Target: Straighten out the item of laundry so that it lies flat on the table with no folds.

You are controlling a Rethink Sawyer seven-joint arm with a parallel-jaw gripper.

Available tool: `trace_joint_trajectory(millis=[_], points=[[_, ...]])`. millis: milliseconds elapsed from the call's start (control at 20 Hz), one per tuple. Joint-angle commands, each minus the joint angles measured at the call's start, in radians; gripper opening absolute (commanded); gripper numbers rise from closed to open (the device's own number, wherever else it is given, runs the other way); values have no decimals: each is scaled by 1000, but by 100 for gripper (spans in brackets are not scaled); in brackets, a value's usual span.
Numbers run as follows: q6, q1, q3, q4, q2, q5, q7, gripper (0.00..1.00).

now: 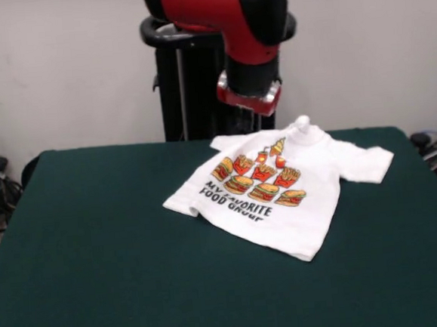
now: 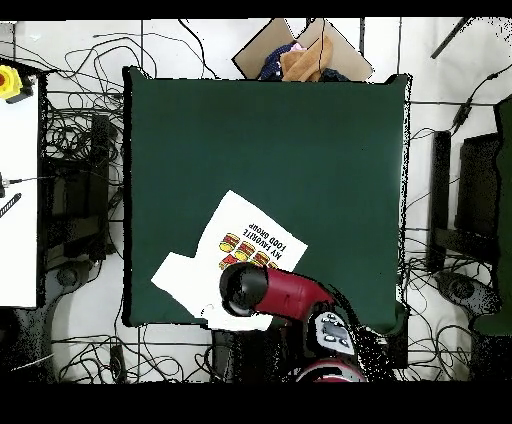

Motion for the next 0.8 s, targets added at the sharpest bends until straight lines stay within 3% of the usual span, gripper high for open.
trace_joint_trajectory(millis=[50,400,800], points=[[-127,-39,100,-195,78,33,103,0],[15,-15,81,-305,75,69,126,0],[-55,14,78,-356,173,90,170,0]])
